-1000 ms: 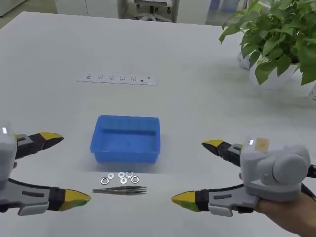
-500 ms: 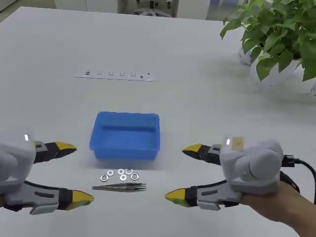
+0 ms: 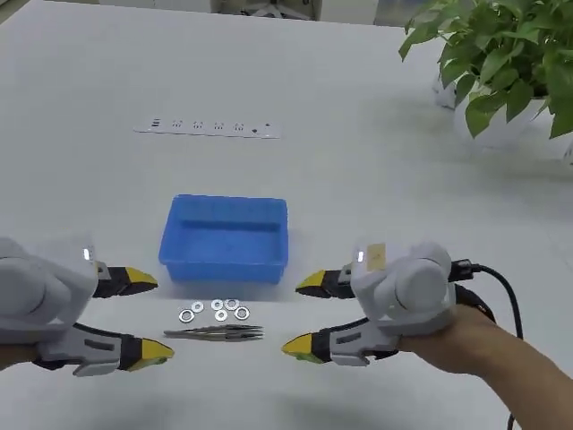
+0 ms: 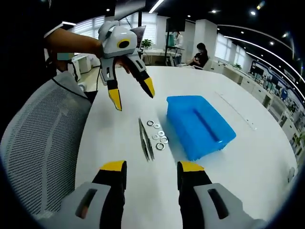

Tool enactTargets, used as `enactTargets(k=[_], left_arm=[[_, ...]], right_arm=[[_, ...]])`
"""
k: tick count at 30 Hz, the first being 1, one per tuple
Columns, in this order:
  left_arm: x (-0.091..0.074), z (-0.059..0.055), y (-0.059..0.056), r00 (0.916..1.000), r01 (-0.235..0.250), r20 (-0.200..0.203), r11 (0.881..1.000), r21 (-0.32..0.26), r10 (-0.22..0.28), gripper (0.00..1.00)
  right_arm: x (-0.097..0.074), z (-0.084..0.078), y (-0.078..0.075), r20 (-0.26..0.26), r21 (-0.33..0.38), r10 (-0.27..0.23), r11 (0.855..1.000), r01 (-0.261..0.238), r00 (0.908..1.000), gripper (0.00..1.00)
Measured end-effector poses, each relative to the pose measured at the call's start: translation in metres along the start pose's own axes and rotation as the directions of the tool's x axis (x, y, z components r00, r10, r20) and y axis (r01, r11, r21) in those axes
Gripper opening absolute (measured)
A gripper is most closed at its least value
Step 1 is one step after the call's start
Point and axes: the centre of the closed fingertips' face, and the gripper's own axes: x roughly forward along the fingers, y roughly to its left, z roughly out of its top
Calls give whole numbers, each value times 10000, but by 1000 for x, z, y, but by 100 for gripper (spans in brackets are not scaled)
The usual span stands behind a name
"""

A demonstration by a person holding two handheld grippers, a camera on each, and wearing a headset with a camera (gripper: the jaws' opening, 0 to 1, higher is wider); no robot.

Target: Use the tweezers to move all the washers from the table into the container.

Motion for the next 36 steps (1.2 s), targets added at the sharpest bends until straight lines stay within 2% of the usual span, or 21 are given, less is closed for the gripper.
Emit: enactTargets(k=[3,8,13,18,24,31,36], left_arm=[[5,-4,-1,9996,209,-191,9998,67,-207,44],[13,-10,-1,9977,453,-520,9985,305,-437,39],[20,-19,-2,9924,759,-1018,9950,644,-692,33],[27,-27,-1,9872,1032,-1294,9918,754,-929,28],[32,-32,-2,9808,1269,-1601,9878,905,-1113,25],[37,-35,-4,9744,1524,-1810,9839,934,-1337,17],[40,-33,-1,9750,1546,-1756,9834,946,-1363,9]], right_arm=[[7,0,0,-100,-135,189,9997,-190,9998,39],[19,2,0,-149,-250,441,9987,-445,9989,34],[31,2,2,-273,-414,755,9962,-766,9968,32],[41,2,7,-476,-668,1093,9914,-1124,9929,29],[52,0,8,-686,-779,1327,9874,-1379,9888,25],[63,-3,8,-882,-858,1537,9832,-1612,9842,20],[70,-4,9,-1003,-973,1565,9813,-1663,9826,18]])
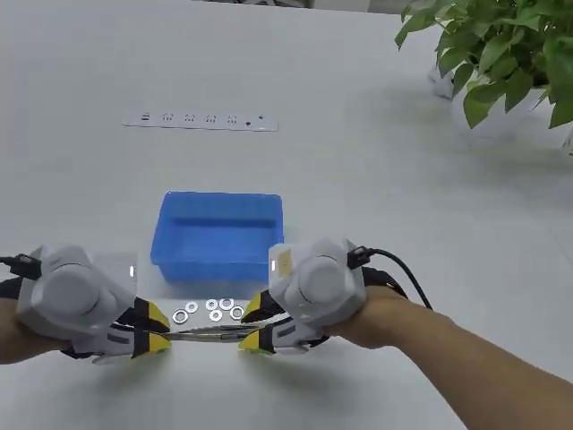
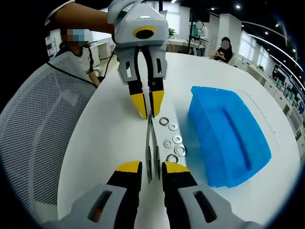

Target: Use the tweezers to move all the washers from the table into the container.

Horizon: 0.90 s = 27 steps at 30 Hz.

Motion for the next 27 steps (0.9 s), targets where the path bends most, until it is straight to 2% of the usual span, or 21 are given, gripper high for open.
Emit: enactTargets(k=[7,10,16,27], left_arm=[[1,1,-1,9998,191,5,9996,201,-191,7],[1,2,-6,9989,468,-5,9979,450,-468,6],[1,2,-7,9986,538,-62,9964,660,-535,6],[-12,18,-11,9988,469,76,9971,602,-474,6]], right_arm=[[3,0,1,-123,-135,35,9999,-36,9999,15],[2,0,0,-153,-143,-40,9999,38,9999,13],[2,-1,0,-184,-245,-18,9997,13,9998,13],[1,-2,2,-310,-387,14,9992,-26,9995,14]])
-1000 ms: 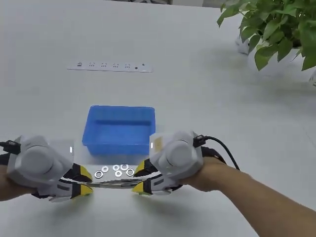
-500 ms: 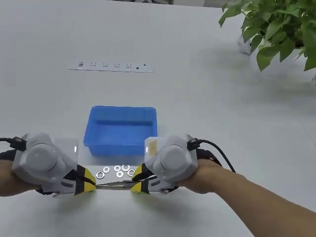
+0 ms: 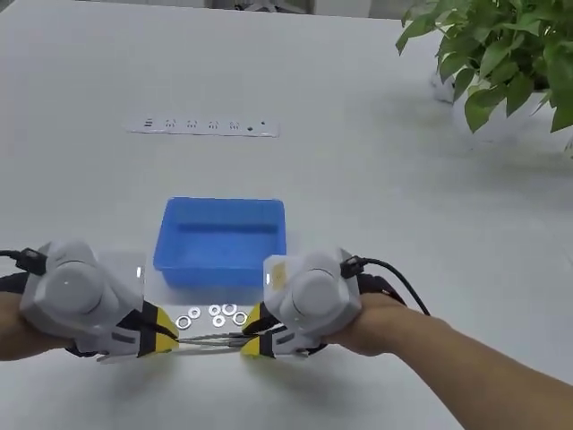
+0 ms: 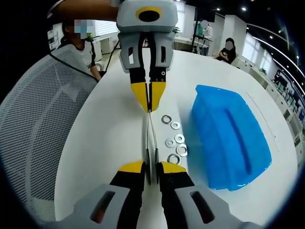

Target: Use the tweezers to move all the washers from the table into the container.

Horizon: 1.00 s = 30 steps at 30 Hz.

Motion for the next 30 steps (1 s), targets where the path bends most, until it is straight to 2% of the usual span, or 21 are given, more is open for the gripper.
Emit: enactTargets(k=[10,19,30], left_arm=[[-17,21,-1,9995,-4,320,10000,32,3,5],[-30,44,-4,9975,82,694,9998,155,-92,5],[-38,60,-2,9951,-28,988,9993,366,-9,5]], right_arm=[[2,1,2,-74,-156,80,9998,-81,9999,14],[3,3,4,-102,-384,29,9993,-33,9999,12],[-1,9,1,143,-419,-179,9990,185,9997,10]])
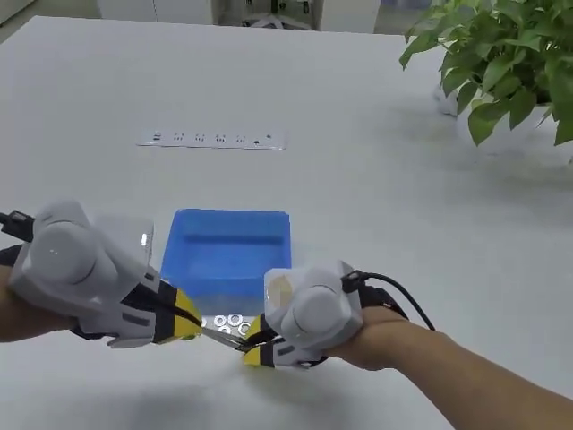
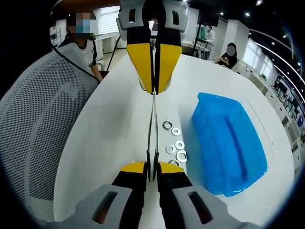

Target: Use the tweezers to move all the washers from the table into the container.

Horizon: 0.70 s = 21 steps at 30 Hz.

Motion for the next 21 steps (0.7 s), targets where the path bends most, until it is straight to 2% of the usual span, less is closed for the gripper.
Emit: enactTargets(k=[9,21], left_arm=[[-9,20,2,9992,-53,389,9996,270,42,5],[-2,38,-4,9957,152,904,9983,564,-202,5]], right_arm=[[-3,12,-3,444,147,-238,9996,231,9987,10],[2,17,3,630,238,-186,9996,171,9978,10]])
